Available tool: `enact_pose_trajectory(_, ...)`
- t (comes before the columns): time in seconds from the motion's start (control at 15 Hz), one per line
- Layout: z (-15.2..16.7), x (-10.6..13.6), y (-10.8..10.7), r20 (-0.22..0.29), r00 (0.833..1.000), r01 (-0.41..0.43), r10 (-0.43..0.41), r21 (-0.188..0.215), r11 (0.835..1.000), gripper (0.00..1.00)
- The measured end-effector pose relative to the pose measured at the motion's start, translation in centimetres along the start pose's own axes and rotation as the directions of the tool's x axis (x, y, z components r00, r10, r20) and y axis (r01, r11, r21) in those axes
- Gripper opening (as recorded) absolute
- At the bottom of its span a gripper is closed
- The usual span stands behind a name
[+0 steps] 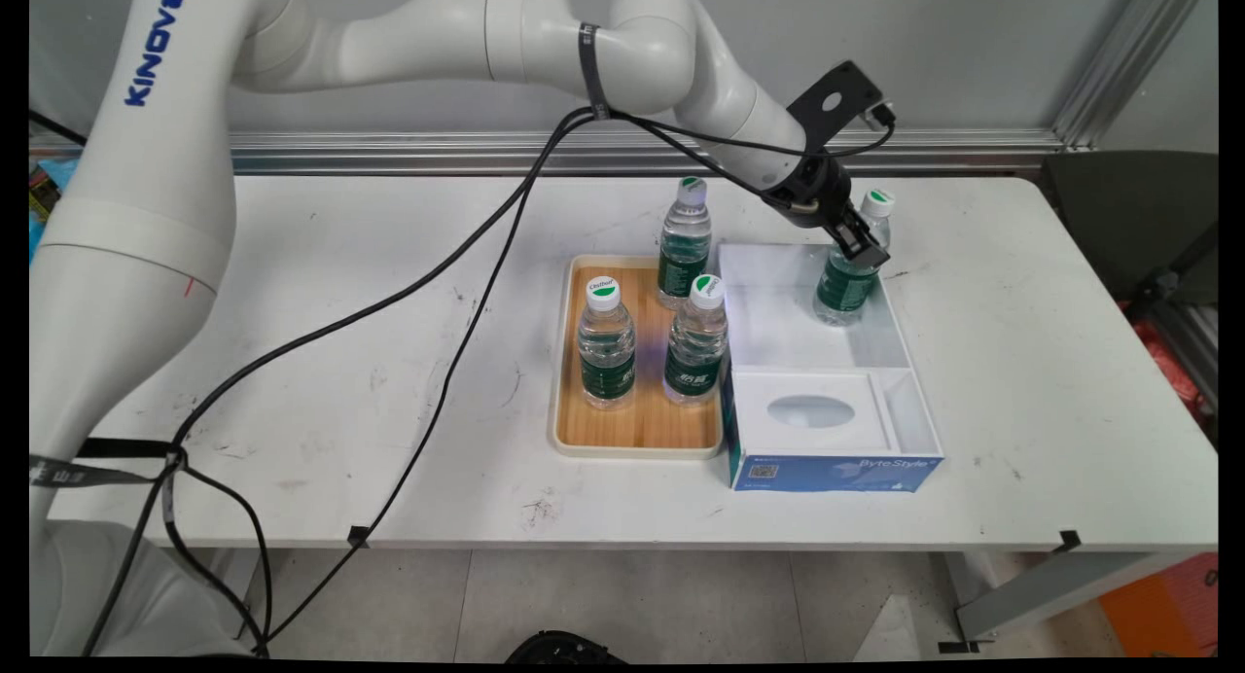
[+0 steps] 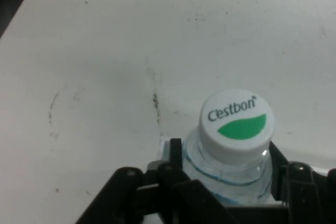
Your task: Place the picked object on the tray
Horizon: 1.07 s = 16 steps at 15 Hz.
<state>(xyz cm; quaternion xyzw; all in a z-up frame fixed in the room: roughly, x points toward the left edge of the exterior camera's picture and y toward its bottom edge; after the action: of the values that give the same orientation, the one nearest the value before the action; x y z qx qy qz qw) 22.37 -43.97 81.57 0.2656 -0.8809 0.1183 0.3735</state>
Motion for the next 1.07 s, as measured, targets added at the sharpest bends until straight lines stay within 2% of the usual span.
enact_pose_trajectory(0.27, -2.1, 1.7, 0.4, -0.018, 1.0, -0.01, 0.01, 0.007, 1.0, 0.0)
enact_pose_trajectory(0.47, -4.9, 2.9, 1.2, -0.013, 1.0, -0.014, 0.015, 0.011, 1.0, 0.0)
enact_pose_trajectory(0.67, -8.3, 3.1, 2.3, 0.019, 1.0, -0.024, 0.024, 0.012, 1.0, 0.0)
enact_pose_trajectory(0.93, -12.2, 2.2, 3.4, 0.07, 0.996, -0.054, 0.053, 0.019, 0.998, 0.0)
enact_pose_trajectory(1.07, -14.3, 1.5, 3.5, 0.1, 0.992, -0.079, 0.075, 0.035, 0.996, 0.0)
